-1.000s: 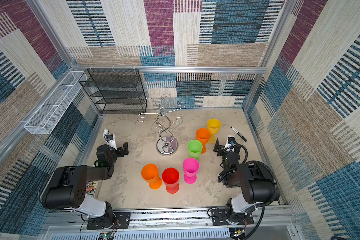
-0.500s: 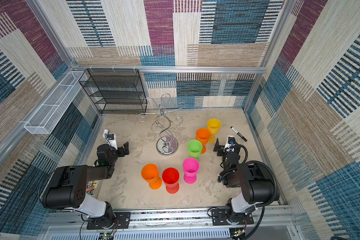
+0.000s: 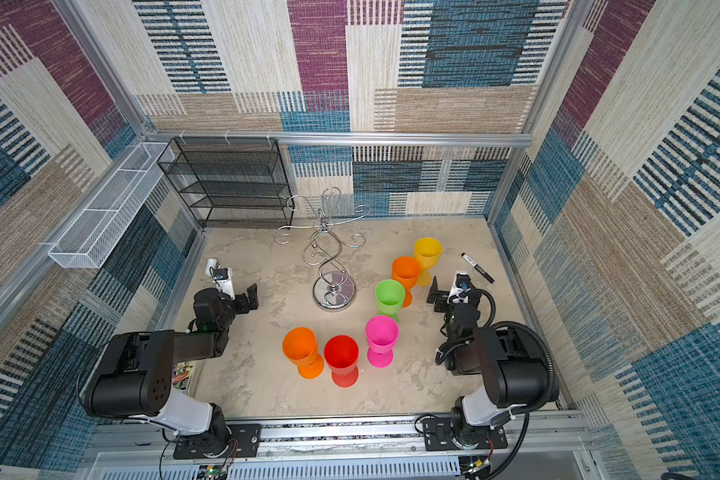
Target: Take the wine glass off the wine glass rack
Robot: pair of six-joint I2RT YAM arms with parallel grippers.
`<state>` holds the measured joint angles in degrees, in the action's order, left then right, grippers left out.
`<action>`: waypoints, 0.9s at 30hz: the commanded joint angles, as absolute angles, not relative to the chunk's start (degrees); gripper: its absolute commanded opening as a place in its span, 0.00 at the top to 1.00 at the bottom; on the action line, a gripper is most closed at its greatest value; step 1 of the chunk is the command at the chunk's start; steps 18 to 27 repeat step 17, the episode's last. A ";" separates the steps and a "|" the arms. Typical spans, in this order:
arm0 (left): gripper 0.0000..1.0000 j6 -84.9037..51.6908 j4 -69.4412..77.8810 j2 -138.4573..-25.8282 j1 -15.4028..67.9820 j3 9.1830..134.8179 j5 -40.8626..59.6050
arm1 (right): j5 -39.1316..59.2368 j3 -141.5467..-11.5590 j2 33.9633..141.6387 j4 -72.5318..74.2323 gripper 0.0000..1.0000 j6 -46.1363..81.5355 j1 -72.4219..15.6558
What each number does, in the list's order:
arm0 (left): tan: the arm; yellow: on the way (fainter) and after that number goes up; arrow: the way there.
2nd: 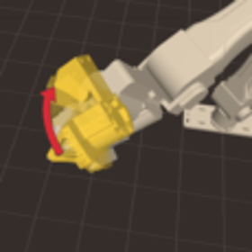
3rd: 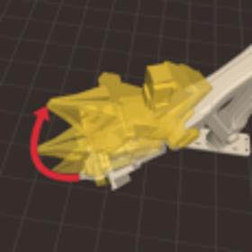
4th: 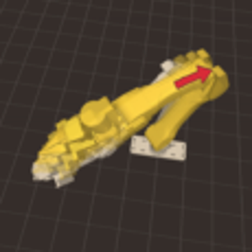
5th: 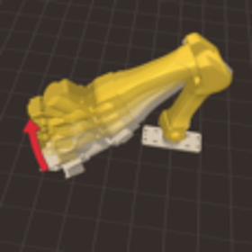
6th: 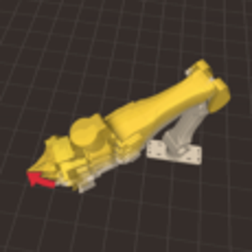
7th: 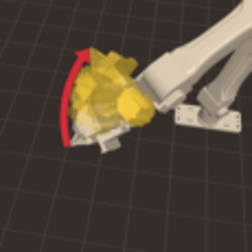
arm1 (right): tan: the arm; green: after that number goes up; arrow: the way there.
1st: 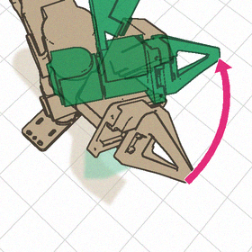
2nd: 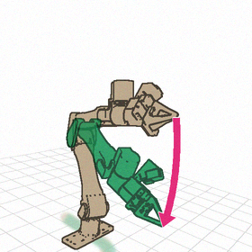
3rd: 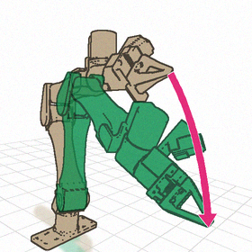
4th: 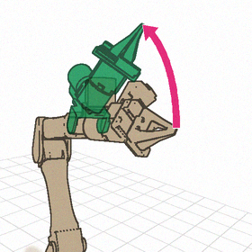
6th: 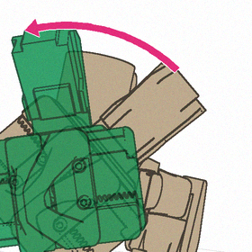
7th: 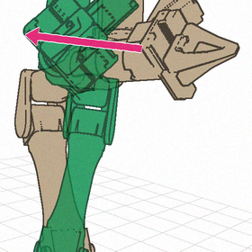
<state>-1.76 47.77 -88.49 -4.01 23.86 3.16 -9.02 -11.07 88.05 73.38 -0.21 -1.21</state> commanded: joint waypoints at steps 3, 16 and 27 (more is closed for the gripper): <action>0.00 -0.75 47.99 -88.42 -4.04 23.99 5.82 | 0.20 -11.19 87.93 75.18 0.00 -3.40 -1.24; 0.00 -0.88 47.63 -88.46 -4.13 24.17 5.41 | -4.88 -11.31 88.06 75.10 0.00 -1.31 -1.17; 0.00 -0.88 47.63 -88.51 -4.11 24.17 5.39 | -4.84 -11.25 88.06 75.36 0.00 -1.32 -1.23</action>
